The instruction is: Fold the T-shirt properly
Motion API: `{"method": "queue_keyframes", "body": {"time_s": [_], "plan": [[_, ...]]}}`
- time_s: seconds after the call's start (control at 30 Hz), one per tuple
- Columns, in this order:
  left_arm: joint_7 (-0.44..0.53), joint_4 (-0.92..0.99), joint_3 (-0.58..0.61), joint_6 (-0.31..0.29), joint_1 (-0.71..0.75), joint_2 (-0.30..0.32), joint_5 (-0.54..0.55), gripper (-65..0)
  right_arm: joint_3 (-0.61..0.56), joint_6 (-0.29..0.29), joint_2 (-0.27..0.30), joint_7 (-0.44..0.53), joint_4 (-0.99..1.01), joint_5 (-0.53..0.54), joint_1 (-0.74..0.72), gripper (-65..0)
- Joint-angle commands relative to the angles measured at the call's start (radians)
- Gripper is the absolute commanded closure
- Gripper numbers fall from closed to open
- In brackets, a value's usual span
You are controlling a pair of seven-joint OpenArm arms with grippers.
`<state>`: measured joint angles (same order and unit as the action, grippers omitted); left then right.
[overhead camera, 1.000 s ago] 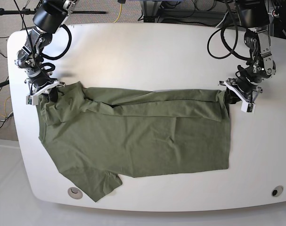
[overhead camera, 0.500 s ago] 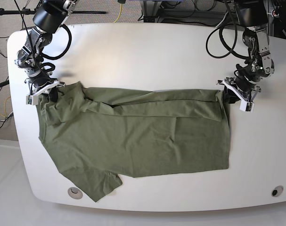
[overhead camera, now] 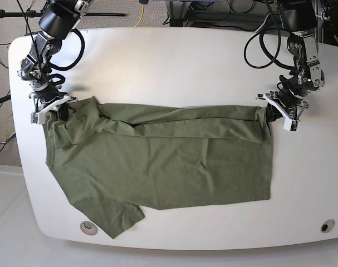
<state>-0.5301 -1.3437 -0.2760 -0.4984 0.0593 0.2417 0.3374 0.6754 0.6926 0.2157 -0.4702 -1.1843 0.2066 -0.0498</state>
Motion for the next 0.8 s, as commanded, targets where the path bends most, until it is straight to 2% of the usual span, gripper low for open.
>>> {"method": "queue_keyframes", "body": {"time_s": [0.0,0.03,0.1,0.3,0.37,0.5,0.63,0.77], "plan": [[0.0,-0.021,-0.002,-0.002,0.0,0.014,0.004,-10.4,0.005,0.006,0.015,0.016,-0.012,0.003,-0.013,-0.5],[0.004,-0.023,0.0,-0.004,0.004,0.014,0.005,-14.1,0.005,0.006,0.015,0.016,-0.014,0.003,-0.012,-0.7],[0.004,-0.024,0.002,-0.004,0.007,0.014,0.004,-15.8,0.005,0.006,0.015,0.016,-0.015,0.002,-0.013,-0.7],[0.003,-0.028,0.002,-0.004,0.013,0.014,0.004,-16.7,0.006,0.006,0.015,0.016,-0.015,0.002,-0.013,-0.8],[-0.007,-0.017,-0.001,-0.006,0.007,0.015,0.003,-19.7,0.008,0.006,0.013,0.013,-0.011,0.002,-0.011,-0.6],[-0.003,-0.018,-0.002,-0.007,0.008,0.015,0.003,-19.3,0.009,0.006,0.014,0.013,-0.012,0.004,-0.012,-0.7],[0.002,-0.018,-0.002,-0.007,0.01,0.015,0.003,-17.3,0.01,0.006,0.013,0.012,-0.016,0.006,-0.011,-0.7],[0.016,-0.03,-0.001,-0.009,0.026,0.014,0.006,-5.2,0.006,0.006,0.008,0.001,-0.041,0.014,0.007,-0.5]]}}
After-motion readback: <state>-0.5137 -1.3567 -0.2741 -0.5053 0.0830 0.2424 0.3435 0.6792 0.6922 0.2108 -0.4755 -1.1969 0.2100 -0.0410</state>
